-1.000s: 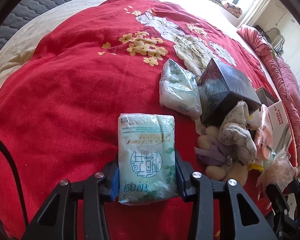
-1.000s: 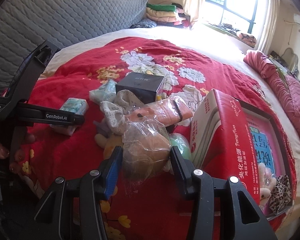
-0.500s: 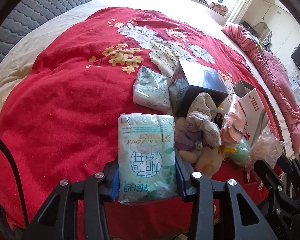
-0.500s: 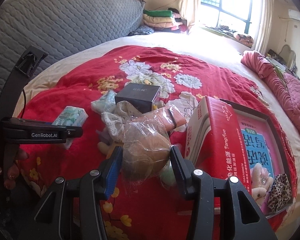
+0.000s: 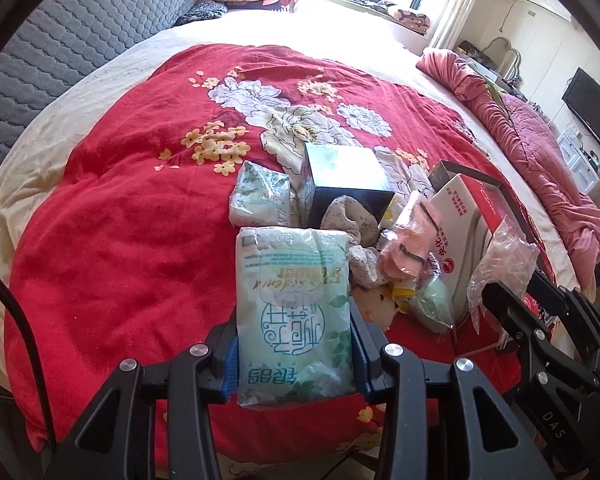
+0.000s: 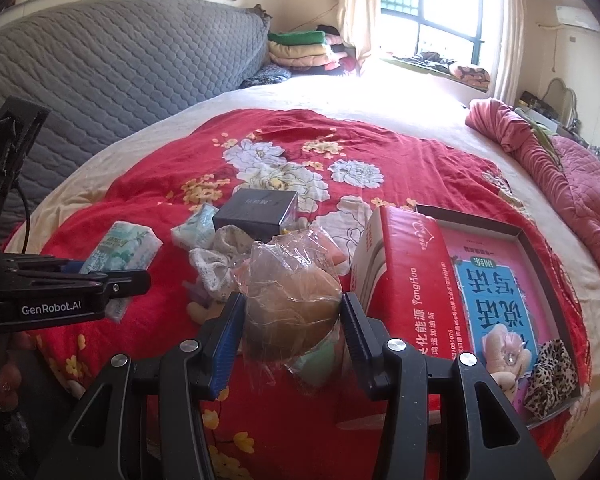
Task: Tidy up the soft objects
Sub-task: 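Carry the tissue pack and bagged roll with both tools over the tray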
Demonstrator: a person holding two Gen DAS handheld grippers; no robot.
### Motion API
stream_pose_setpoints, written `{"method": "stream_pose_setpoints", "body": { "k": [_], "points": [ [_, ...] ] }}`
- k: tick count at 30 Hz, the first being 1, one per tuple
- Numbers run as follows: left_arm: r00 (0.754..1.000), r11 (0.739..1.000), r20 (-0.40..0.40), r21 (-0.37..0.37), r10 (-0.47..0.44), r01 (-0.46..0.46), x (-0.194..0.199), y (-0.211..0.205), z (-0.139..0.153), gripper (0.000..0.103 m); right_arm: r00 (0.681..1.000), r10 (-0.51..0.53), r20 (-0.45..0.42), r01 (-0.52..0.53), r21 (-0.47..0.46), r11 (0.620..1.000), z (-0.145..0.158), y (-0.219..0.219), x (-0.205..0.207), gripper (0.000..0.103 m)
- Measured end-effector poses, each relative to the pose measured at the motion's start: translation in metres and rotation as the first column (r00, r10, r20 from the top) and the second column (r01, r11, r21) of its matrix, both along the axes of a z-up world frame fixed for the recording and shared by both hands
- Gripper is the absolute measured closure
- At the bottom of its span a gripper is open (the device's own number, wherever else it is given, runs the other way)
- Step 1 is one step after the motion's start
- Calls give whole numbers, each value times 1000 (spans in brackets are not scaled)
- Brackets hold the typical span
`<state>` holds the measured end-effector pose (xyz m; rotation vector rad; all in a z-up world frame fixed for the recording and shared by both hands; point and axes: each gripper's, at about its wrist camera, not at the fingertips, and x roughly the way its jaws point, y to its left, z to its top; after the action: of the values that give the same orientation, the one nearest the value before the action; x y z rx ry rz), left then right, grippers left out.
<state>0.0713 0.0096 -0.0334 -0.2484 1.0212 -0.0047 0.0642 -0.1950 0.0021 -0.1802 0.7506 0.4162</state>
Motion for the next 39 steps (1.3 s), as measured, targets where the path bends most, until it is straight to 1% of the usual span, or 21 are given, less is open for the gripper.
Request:
{"method": "stream_pose_setpoints", "body": {
  "k": [8, 17, 22, 28, 39],
  "points": [
    [998, 999, 45, 28, -34, 32, -8, -19, 23, 59, 999, -32, 36, 29, 67, 997, 28, -16, -7, 53],
    [992, 996, 106, 65, -70, 64, -15, -42, 58, 59, 995, -36, 89, 23, 139, 990, 66, -28, -17, 53],
    [987, 994, 135, 72, -88, 79, -19, -52, 75, 59, 993, -36, 112, 19, 153, 988, 81, -34, -22, 53],
    [982, 993, 157, 71, -100, 90, -20, -61, 87, 59, 991, -49, 122, 28, 170, 985, 91, -44, -25, 53],
    [971, 986, 178, 78, -157, 145, -8, -96, 102, 59, 983, -116, 140, 86, 202, 976, 102, -75, -25, 53]
  ]
}}
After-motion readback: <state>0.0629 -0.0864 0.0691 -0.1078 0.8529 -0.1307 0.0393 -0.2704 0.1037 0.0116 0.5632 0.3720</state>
